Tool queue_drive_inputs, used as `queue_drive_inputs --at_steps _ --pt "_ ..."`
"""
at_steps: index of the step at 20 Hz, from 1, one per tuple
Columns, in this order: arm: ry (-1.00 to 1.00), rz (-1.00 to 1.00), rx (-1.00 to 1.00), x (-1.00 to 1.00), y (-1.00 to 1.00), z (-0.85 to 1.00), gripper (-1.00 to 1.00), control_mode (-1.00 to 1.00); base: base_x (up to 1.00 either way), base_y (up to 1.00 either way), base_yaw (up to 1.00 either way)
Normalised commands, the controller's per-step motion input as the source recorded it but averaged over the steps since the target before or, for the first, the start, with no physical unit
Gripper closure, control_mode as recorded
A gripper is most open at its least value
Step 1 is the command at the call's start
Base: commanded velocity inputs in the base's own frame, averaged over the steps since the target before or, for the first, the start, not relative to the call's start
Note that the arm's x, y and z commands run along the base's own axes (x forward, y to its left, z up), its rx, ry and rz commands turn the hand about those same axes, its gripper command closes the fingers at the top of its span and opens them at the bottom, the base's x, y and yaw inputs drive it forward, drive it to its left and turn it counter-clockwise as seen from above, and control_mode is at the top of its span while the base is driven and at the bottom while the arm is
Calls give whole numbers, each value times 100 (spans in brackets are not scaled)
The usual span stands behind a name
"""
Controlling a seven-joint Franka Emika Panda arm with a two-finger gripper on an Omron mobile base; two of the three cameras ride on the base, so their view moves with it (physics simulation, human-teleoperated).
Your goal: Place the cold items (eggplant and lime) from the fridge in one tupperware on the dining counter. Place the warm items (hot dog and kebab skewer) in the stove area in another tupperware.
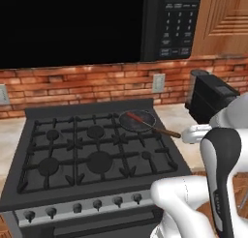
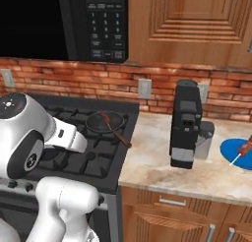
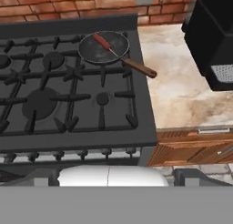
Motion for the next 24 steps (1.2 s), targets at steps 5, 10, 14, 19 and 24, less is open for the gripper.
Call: queue_drive_inputs --at_steps 5,10,14,19,24 --pt "10 -1 0 38 4 0 -100 -100 51 17 -18" --pt "23 8 0 100 0 0 -100 -100 0 0 0" --pt "13 13 0 97 0 -3 -100 -100 0 0 0" --pt "10 9 -3 77 13 -29 -100 -100 0 0 0" --pt "2 6 -14 56 26 -53 -100 -100 0 0 0"
